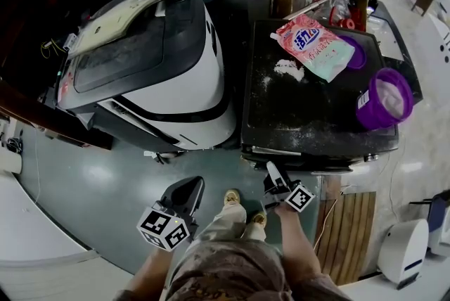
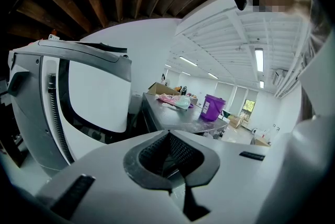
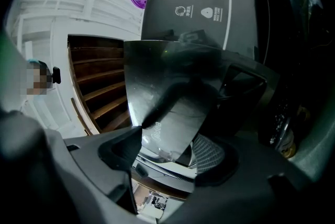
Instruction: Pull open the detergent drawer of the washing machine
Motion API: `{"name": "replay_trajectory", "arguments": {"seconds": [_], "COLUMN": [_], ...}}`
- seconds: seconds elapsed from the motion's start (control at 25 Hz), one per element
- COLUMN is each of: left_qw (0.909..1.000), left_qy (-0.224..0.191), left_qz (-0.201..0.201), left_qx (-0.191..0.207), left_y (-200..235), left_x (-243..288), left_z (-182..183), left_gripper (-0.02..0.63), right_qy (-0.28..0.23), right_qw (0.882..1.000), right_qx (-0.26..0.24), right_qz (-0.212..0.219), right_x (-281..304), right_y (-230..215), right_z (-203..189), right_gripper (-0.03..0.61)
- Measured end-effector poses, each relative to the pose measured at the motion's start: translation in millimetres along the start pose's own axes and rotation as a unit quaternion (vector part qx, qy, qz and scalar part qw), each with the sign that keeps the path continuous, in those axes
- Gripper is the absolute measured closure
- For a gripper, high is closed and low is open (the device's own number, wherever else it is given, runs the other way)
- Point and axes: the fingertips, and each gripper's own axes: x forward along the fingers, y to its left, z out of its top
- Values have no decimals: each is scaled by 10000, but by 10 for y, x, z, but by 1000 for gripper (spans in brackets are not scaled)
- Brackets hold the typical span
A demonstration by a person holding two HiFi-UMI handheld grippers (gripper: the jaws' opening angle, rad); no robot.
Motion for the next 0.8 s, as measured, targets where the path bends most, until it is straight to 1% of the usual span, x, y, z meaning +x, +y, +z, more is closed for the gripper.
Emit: {"name": "replay_trajectory", "arguments": {"seconds": [0.36,0.8], "left_qw": [10000,9999], "left_qy": [71,71], "left_qz": [22,-68], "left_qx": [-2,38], "left_y": [-71,-176], "left_x": [-44,-76], "left_z": [-33,-124], "left_gripper": [592,592], "right_qy": [-31,5], "right_qw": [10000,9999], "right_qx": [54,92], "right_qz": [27,62], "right_x": [-128,-281], "right_y": [39,128], "right_z": [-76,-193], "right_gripper": [287,290]}}
